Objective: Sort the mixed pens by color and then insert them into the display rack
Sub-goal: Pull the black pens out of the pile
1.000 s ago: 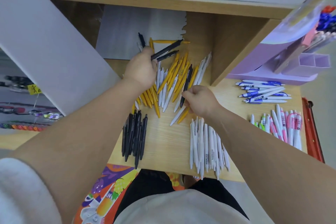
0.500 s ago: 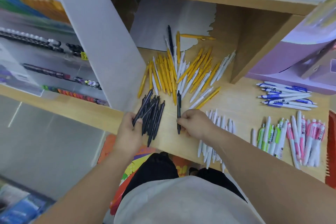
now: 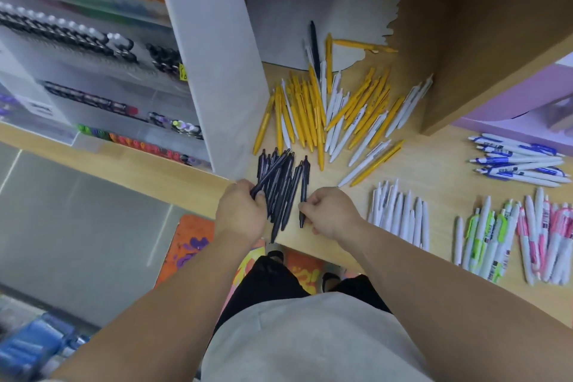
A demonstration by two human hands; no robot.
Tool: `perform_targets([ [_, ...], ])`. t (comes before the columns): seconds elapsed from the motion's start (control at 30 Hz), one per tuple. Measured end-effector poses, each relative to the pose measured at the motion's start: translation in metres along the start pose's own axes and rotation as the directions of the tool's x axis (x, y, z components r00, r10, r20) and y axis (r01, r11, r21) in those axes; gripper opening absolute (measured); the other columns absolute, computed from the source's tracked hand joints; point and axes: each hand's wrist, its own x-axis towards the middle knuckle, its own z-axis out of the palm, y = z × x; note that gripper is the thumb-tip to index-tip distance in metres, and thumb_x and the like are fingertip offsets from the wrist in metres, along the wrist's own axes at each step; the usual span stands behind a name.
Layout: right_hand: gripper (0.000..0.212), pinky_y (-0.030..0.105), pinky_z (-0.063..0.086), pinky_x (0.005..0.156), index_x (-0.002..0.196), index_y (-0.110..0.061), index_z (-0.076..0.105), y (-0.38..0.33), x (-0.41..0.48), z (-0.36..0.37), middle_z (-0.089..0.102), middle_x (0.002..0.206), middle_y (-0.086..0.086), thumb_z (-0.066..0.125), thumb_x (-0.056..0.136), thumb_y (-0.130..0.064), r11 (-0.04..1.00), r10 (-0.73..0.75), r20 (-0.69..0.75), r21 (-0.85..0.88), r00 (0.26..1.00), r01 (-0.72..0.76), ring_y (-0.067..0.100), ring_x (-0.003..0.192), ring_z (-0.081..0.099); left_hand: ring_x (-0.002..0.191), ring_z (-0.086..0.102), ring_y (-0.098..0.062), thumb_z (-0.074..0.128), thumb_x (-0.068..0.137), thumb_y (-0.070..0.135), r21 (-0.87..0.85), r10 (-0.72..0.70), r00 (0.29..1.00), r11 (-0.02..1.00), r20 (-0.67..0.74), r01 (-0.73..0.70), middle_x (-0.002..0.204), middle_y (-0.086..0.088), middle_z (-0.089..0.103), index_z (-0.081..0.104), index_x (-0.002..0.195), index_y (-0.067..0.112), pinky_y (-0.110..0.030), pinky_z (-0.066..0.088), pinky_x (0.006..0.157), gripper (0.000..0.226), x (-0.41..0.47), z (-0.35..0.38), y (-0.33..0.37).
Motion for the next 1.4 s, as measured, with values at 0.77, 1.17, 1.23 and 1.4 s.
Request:
perform_targets([
  [0.77,0.027,0.046,0.061,0.07,0.073,-0.002,0.071,-0.018,0.011,0.022,0.071,0.06,0.009,0.064,0.088,-0.023,0.983,0.062,-0.099,0.177,0.993,-0.044,0.026,0.062,0.071,0.096,0.063,-0.027,0.059,0.089,0.052,0.163,0.162,0.986,0.973,0.026,-0.164,0.111,-0.004,0.064,0.047,0.132,0.022,-0.038,0.054,0.074,0.054,-0.002,-0.006,-0.011],
  [1.17,0.014,0.047,0.062,0.072,0.082,-0.012,0.071,-0.019,0.018,0.017,0.073,0.065,0.007,0.071,0.086,-0.025,0.959,0.053,-0.113,0.283,0.992,-0.019,0.019,0.065,0.073,0.104,0.06,-0.028,0.06,0.083,0.065,0.314,0.184,0.982,0.931,0.046,-0.189,0.122,-0.005,0.053,0.035,0.144,0.018,-0.041,0.054,0.075,0.081,-0.01,-0.006,-0.021],
  [1.23,0.014,0.047,0.061,0.074,0.086,-0.012,0.07,-0.015,0.02,0.012,0.073,0.066,0.006,0.071,0.084,-0.026,0.959,0.054,-0.13,0.283,0.99,-0.015,0.018,0.066,0.073,0.106,0.058,-0.027,0.064,0.079,0.067,0.317,0.196,0.979,0.927,0.054,-0.203,0.126,-0.005,0.053,0.033,0.147,0.018,-0.041,0.055,0.079,0.089,-0.011,-0.008,-0.022],
  [1.4,0.013,0.045,0.06,0.077,0.083,-0.018,0.07,-0.013,0.021,0.0,0.073,0.066,0.002,0.071,0.085,-0.031,0.981,0.017,-0.167,0.196,0.986,0.016,0.019,0.072,0.072,0.112,0.056,-0.026,0.063,0.081,0.065,0.337,0.218,0.974,0.914,0.062,-0.226,0.133,-0.004,0.049,0.03,0.149,0.017,-0.04,0.053,0.082,0.09,-0.015,-0.011,-0.018],
])
